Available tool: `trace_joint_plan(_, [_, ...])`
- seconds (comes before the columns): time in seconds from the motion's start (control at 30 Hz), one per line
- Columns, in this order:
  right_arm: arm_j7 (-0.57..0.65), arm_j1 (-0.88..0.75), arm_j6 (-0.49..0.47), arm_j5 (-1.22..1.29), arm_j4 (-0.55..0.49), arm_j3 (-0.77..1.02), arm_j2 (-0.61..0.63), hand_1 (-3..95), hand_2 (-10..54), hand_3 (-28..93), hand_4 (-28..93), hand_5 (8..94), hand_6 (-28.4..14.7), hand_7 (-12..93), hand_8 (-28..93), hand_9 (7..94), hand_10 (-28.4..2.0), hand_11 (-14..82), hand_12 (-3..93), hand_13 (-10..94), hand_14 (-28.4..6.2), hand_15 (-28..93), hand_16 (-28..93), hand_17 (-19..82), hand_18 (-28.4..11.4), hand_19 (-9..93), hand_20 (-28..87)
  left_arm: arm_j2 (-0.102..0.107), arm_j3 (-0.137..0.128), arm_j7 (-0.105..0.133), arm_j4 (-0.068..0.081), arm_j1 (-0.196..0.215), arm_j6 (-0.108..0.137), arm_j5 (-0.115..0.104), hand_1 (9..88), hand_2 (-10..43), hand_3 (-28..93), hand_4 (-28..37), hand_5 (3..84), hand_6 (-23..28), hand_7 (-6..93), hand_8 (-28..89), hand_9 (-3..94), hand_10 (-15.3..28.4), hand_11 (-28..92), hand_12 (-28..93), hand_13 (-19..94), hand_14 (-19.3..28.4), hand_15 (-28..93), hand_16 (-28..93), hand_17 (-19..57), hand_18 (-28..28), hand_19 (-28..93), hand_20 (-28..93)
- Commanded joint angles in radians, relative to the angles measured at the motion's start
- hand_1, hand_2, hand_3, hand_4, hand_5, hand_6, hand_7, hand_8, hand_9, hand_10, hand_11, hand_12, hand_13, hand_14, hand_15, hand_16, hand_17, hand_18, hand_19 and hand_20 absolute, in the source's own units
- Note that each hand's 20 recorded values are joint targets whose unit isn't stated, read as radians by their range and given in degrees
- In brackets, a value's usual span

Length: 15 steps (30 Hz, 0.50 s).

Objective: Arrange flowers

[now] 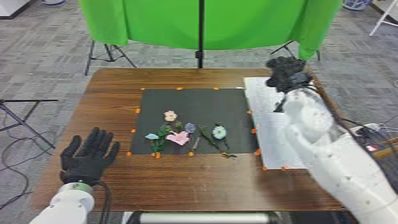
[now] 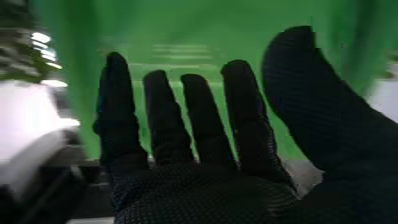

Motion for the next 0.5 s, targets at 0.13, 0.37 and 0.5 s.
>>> trace_joint_plan(0.13, [-0.009,0.063,-0.237,-0.007,0.209,0.057,-0.052,55.5,-9.5,79,-28,45.7,0.9,17,-14,43.5,-10.3,8.4,10.7,40,-10.9,15,15,22,-20.6,66,26,0.002,0.02,0.0,0.02,0.014,-0.027,0.001,31.8,10.6,81,-27.8,51.0,11.7,16.0,-10,42.3,16.5,31,11,31,17.4,49,-10,-8.1,14.8,44,16])
trace_joint_plan(0.37, [-0.078,0.069,-0.353,-0.02,0.257,0.073,-0.09,56.1,-9.5,75,-28,48.0,2.2,17,-15,46.2,-9.5,8.2,10.7,44,-10.5,14,17,23,-19.4,64,24,-0.001,0.031,0.008,0.018,0.007,-0.003,-0.01,31.6,11.6,82,-27.3,51.2,11.7,16.1,-10,42.4,16.5,31,11,31,17.4,49,-10,-8.1,14.9,44,16])
trace_joint_plan(0.5, [-0.084,0.029,-0.223,-0.022,0.252,0.059,-0.079,59.5,-9.5,68,-28,62.4,3.9,18,-14,65.6,-8.8,11.6,13.5,61,-7.9,22,20,26,-18.8,67,28,-0.002,0.038,0.01,0.017,0.005,0.0,-0.019,31.2,13.0,83,-26.7,52.2,11.9,16.2,-10,42.9,16.7,31,11,31,17.6,50,-10,-8.0,14.9,44,16])
